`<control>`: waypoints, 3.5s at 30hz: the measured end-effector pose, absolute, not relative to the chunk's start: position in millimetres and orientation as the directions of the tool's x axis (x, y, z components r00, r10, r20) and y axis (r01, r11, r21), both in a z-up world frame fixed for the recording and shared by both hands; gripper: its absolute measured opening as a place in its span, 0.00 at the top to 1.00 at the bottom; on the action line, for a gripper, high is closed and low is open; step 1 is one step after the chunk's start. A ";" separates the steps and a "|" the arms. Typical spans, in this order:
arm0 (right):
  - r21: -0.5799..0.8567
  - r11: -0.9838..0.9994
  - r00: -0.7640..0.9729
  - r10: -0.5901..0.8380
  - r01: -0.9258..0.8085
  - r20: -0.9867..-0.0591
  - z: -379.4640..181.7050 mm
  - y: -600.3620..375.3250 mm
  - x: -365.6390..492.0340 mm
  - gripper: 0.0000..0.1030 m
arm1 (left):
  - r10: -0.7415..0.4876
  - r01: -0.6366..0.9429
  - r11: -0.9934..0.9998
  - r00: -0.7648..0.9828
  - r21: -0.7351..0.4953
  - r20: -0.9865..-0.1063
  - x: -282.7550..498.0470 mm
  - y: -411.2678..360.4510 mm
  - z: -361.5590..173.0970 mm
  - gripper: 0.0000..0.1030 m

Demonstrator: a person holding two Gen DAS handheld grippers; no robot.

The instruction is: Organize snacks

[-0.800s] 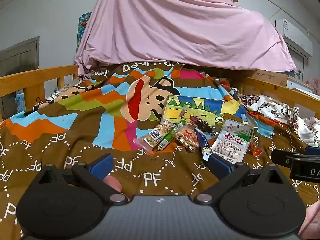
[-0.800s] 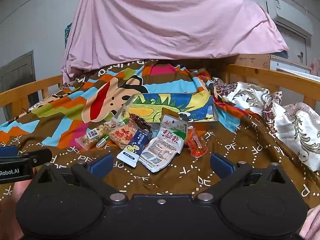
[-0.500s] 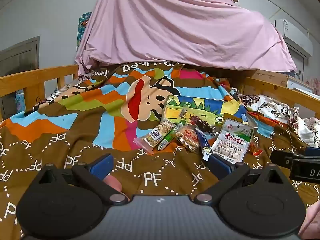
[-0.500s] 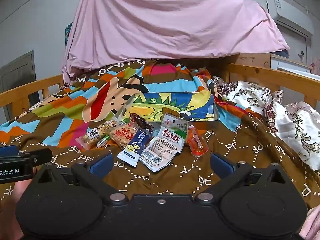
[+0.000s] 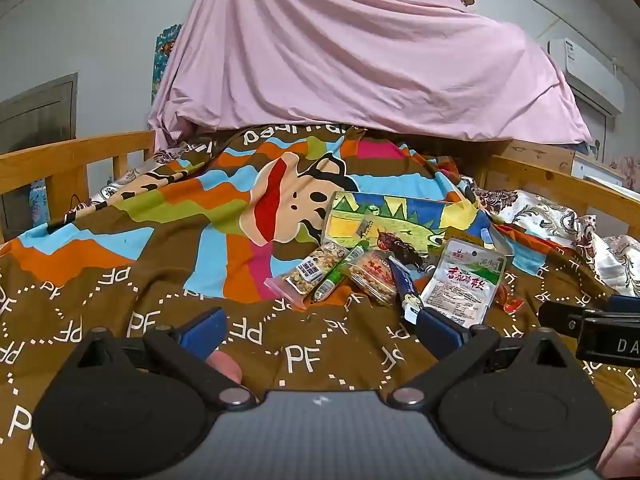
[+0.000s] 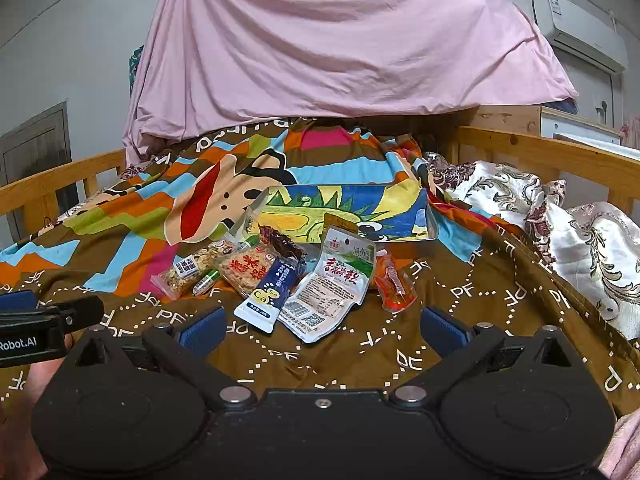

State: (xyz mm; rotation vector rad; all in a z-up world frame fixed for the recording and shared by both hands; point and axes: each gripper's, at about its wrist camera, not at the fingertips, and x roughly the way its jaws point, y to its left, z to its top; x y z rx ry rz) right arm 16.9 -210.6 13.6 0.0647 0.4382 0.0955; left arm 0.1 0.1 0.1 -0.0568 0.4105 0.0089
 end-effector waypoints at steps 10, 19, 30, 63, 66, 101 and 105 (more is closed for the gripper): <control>0.084 0.993 0.901 0.106 -0.078 -0.421 13.4 -210.9 17.2 0.00 | -0.003 -0.021 0.998 0.917 -0.054 -0.398 0.1 0.1 0.0 0.00; 0.085 0.993 0.901 0.107 -0.079 -0.421 13.5 -211.1 17.4 0.00 | -0.003 -0.020 0.998 0.917 -0.054 -0.398 0.1 0.0 0.1 0.00; 0.085 0.993 0.900 0.107 -0.078 -0.422 13.8 -211.1 17.3 0.00 | -0.003 -0.020 0.998 0.918 -0.054 -0.398 0.2 0.1 0.1 0.00; 0.091 0.993 0.899 0.112 -0.081 -0.424 12.8 -211.2 17.8 0.00 | -0.005 -0.019 0.998 0.912 -0.056 -0.411 2.5 -3.9 -4.8 0.00; 0.096 0.992 0.899 0.115 -0.081 -0.423 14.0 -212.7 17.5 0.00 | -0.020 -0.008 0.998 0.905 -0.065 -0.424 1.6 -3.1 -9.1 0.00; 0.351 0.932 0.881 0.236 -0.086 -0.411 22.9 -272.5 57.4 0.00 | -0.081 0.029 0.994 0.831 -0.102 -0.551 84.1 -42.0 20.9 0.00; 0.389 0.917 0.834 0.283 -0.090 -0.473 8.2 -277.3 87.6 0.00 | -0.113 0.052 0.991 0.807 -0.121 -0.580 119.5 -39.8 10.0 0.00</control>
